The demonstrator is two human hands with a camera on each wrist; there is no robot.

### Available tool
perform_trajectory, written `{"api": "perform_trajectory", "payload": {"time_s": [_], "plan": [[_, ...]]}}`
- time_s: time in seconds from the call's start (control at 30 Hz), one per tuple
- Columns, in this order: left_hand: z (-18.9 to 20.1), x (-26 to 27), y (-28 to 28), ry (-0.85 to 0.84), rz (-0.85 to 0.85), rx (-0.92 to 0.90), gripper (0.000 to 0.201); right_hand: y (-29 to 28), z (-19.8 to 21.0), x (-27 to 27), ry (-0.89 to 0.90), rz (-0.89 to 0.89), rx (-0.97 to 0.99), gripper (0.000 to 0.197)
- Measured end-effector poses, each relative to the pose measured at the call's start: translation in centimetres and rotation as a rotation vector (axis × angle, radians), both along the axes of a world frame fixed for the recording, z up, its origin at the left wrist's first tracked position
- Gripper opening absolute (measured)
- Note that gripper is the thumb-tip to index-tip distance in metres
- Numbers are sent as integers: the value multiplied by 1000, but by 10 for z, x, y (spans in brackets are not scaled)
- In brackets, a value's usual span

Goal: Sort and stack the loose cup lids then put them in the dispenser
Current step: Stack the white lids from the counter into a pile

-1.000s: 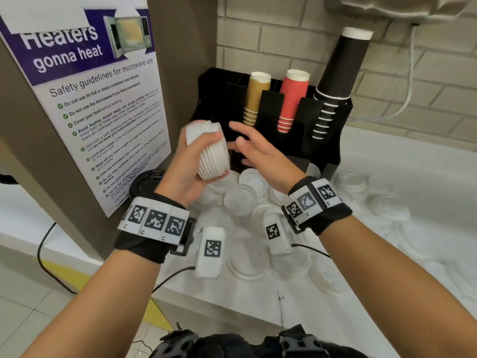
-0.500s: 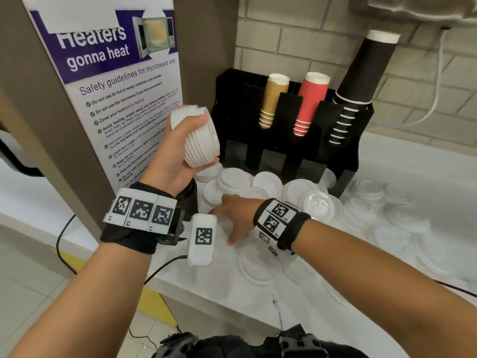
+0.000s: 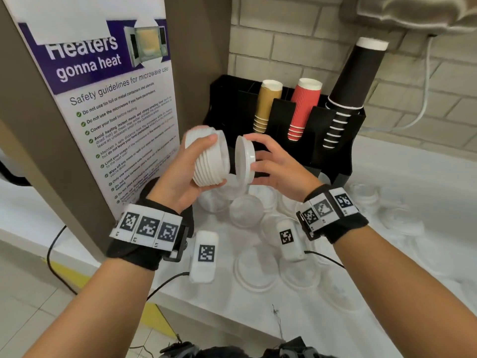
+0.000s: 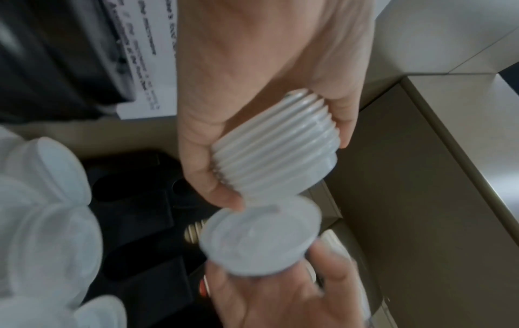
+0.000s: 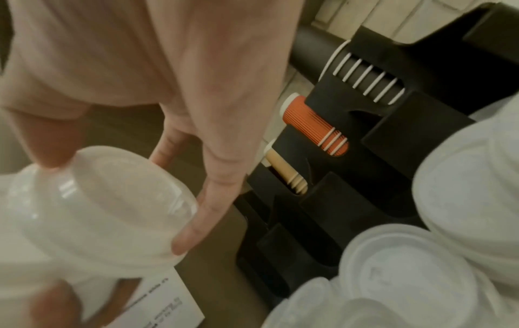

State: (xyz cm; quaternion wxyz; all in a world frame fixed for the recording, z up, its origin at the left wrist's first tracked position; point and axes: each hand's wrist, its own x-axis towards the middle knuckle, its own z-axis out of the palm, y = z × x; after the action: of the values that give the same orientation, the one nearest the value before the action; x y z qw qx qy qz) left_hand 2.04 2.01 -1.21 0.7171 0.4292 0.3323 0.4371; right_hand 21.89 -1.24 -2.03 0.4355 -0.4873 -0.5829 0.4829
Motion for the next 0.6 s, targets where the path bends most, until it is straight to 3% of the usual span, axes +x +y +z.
{"api": "perform_trajectory", "payload": {"time_s": [0.2,0.33,0.6], "plan": [[-8,16,-8,48,-95,-32,68,-14,11,-2,-78,46,114,56],[-11,20,-8,87,-98,-18,53,-19,14,-2,-138,42,166,55],[-15,25,-8,16,-68,-9,49,-22,10,-9,-159,27,249,56]]}}
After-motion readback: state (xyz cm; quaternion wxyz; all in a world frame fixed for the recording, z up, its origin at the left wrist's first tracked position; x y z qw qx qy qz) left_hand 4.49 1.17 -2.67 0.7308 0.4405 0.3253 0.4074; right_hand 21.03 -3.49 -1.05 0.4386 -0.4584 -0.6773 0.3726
